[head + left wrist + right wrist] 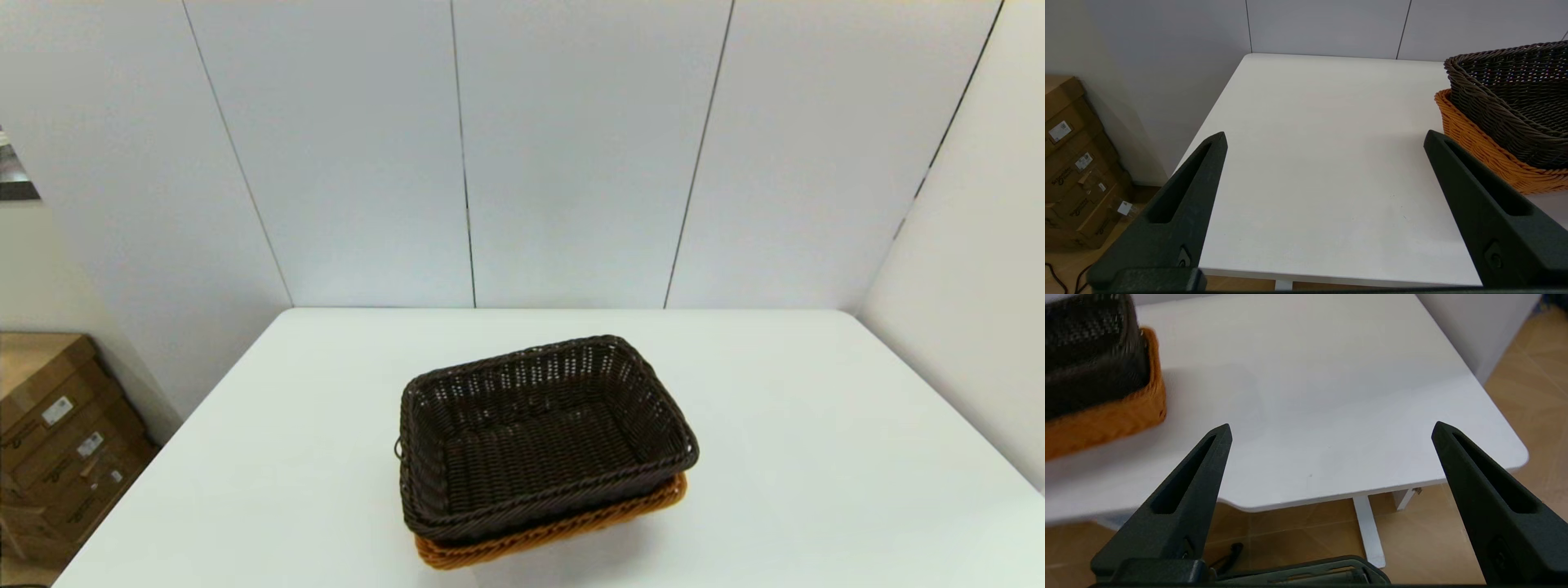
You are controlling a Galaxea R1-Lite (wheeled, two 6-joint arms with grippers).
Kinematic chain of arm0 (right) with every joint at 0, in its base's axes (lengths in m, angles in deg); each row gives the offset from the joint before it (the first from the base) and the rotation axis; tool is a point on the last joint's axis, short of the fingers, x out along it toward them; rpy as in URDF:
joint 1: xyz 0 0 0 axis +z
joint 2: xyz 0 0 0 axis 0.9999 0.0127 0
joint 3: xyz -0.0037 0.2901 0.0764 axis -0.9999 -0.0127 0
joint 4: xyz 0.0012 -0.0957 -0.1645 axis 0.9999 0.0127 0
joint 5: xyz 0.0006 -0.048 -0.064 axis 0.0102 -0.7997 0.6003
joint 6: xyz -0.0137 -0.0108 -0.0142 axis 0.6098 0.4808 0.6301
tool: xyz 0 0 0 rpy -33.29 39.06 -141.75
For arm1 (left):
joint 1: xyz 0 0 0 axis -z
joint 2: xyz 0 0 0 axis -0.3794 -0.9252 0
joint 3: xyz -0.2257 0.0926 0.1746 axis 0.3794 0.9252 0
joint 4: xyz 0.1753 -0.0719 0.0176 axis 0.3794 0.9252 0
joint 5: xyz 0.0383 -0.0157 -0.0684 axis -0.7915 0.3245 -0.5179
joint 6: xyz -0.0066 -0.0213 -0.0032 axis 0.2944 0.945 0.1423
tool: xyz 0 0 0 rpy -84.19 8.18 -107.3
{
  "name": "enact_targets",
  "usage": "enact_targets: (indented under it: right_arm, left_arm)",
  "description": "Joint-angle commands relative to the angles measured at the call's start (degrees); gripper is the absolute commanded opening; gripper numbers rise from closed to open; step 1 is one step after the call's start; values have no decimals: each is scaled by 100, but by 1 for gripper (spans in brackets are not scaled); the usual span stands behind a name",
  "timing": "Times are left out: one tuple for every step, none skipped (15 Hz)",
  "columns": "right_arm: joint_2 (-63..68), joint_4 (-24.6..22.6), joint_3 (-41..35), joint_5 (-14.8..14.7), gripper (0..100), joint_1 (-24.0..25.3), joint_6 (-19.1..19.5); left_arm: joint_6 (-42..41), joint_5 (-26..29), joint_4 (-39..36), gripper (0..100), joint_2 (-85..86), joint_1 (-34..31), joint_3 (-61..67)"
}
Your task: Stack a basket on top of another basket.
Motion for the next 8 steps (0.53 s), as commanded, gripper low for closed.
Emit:
enact_targets:
  right_arm:
    - [-375, -790, -679, 437, 100, 8, 543]
    - [-375, -1247, -1066, 446, 100, 8, 851]
    - [-375, -1757, -1435, 455, 100, 8, 1097]
    - [-375, -2284, -1795, 490, 100, 8, 1237]
    - [-375, -2750, -2085, 543, 100, 8, 1290]
    - [-375, -3075, -2243, 587, 100, 8, 1290]
    - [-375, -3242, -2322, 631, 100, 8, 1246]
    - [-375, -3268, -2331, 631, 100, 8, 1158]
  left_arm:
    - [4, -5, 0, 100, 1, -7, 9]
    - [4, -5, 0, 100, 1, -7, 9]
    - [4, -5, 0, 100, 1, 2, 9]
    - [-5, -5, 0, 100, 1, -7, 9]
    - [-5, -5, 0, 100, 1, -7, 9]
    - [-5, -5, 0, 100, 1, -7, 9]
    - [-5, -5, 0, 100, 1, 2, 9]
    - [-5, -5, 0, 100, 1, -7, 9]
